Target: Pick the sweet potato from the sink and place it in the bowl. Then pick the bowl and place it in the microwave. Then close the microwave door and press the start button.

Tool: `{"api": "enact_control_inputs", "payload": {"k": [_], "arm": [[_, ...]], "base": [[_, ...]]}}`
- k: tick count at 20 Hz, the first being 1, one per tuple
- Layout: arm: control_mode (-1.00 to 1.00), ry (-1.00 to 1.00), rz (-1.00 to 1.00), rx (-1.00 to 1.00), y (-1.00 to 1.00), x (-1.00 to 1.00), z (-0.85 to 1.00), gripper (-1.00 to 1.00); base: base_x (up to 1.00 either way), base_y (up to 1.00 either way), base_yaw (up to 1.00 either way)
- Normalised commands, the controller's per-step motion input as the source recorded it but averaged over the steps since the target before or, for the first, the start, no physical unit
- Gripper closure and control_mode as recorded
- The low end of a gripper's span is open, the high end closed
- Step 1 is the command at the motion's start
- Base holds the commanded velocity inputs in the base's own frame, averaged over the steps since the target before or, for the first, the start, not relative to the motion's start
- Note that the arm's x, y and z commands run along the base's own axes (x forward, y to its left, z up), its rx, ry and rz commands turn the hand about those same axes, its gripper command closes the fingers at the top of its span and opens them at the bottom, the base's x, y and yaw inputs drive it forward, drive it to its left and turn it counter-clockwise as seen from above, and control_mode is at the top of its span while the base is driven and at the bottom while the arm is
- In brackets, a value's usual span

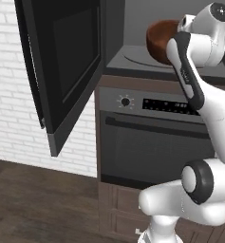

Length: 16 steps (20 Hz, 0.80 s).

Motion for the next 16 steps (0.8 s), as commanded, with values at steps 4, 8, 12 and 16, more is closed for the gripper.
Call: {"api": "enact_control_inputs", "payload": {"k": [4,8,12,16], "arm": [[-1.00,0.03,0.00,0.00,-0.27,0.77,-0.07,1.00],[-1.00,-0.04,0.00,0.00,-0.04,0.56,-0.36,1.00],[-1.00,-0.15,0.00,0.00,-0.01,0.38,-0.62,1.00],[-1.00,-0.15,0.00,0.00,-0.05,0.27,-0.74,1.00]], "base": [[0.00,0.00,0.00],[0.00,0.00,0.00],[0.00,0.00,0.00],[0.00,0.00,0.00]]}}
